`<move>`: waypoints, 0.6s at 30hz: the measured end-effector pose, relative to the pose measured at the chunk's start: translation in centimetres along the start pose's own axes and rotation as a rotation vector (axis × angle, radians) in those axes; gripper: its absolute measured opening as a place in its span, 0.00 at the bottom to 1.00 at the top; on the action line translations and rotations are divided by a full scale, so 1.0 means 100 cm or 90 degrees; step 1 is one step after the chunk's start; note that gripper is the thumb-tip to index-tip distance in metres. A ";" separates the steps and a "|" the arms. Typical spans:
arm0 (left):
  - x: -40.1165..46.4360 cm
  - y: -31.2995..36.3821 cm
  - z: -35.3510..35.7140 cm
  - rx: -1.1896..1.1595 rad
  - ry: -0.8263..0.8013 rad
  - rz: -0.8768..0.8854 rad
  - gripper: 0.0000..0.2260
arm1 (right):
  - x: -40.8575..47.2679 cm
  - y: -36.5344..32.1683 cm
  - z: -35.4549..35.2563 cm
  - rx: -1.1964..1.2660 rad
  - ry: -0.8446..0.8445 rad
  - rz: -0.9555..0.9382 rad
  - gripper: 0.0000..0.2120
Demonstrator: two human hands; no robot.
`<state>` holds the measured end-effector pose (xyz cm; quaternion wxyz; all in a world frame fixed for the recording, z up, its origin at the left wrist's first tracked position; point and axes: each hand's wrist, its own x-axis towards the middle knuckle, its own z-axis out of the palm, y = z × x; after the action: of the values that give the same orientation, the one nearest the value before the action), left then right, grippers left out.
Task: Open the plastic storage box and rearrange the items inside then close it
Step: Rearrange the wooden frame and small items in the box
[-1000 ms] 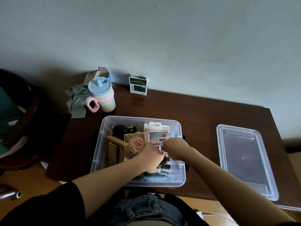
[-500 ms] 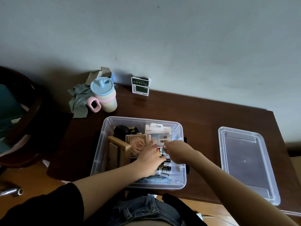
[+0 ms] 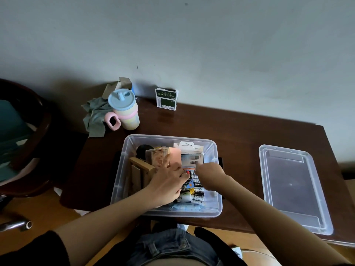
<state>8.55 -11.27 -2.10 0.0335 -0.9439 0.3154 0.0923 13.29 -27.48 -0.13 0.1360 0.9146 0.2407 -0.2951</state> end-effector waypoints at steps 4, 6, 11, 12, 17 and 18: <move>0.002 0.000 -0.009 0.021 -0.029 -0.003 0.17 | 0.004 -0.006 0.006 -0.090 -0.140 -0.097 0.10; 0.001 -0.001 -0.012 0.034 -0.034 0.009 0.16 | 0.006 -0.012 0.015 -0.107 -0.176 -0.113 0.10; -0.004 -0.003 -0.012 0.033 -0.027 0.020 0.16 | 0.011 -0.025 0.043 -0.102 -0.202 -0.091 0.11; -0.005 -0.003 -0.012 0.030 -0.026 0.019 0.16 | 0.012 -0.027 0.046 -0.093 -0.202 -0.084 0.11; -0.003 -0.002 -0.012 0.013 -0.013 0.010 0.16 | 0.016 -0.029 0.051 -0.017 -0.170 -0.051 0.11; -0.003 -0.002 -0.011 0.012 -0.009 0.009 0.16 | 0.017 -0.029 0.052 -0.006 -0.161 -0.046 0.11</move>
<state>8.62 -11.11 -0.93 0.0443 -0.9406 0.3228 0.0960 10.52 -26.47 -5.54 0.1591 0.8604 0.2556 -0.4112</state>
